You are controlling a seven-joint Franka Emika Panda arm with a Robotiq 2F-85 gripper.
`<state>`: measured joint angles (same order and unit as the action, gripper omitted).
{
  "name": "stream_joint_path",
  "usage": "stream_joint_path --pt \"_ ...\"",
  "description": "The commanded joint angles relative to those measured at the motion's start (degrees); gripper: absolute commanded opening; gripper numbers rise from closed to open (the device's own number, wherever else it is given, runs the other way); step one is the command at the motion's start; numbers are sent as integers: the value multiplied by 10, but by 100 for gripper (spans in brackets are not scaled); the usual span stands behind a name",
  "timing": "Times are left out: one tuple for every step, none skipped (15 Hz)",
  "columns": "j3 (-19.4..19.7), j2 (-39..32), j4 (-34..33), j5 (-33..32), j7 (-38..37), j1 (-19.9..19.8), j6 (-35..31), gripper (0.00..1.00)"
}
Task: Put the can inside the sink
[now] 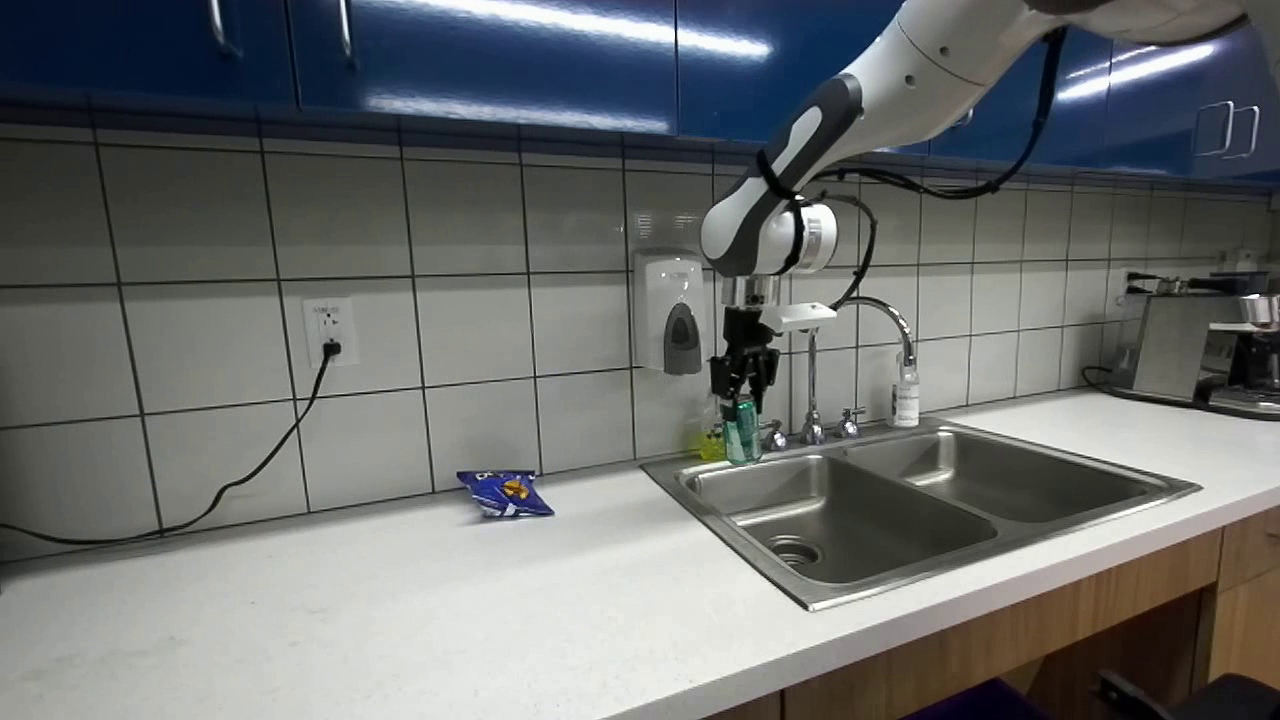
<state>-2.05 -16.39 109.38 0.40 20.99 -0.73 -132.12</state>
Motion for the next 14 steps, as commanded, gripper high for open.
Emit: stream_joint_path --pt "13 24 18 15 -14 -26 9 39" --pt "18 23 18 18 -14 -32 7 39" --pt "23 20 18 20 -15 -38 6 39" --pt "28 19 19 22 -16 -44 5 39" --pt "33 17 20 25 -15 -50 4 39" --pt "37 15 22 29 -15 -56 4 39" --pt "41 13 24 33 -14 -62 2 39" --pt "44 10 26 37 -13 -67 1 39" --pt "47 6 27 42 -12 -72 -2 39" --pt "49 3 29 48 -9 -77 -4 39" --pt "51 -4 30 53 -7 -82 -7 39" --pt "51 -7 32 60 -6 -86 -9 39" --pt "52 -14 34 64 -4 -90 -14 39" --pt "52 -20 35 70 -3 -93 -16 39"
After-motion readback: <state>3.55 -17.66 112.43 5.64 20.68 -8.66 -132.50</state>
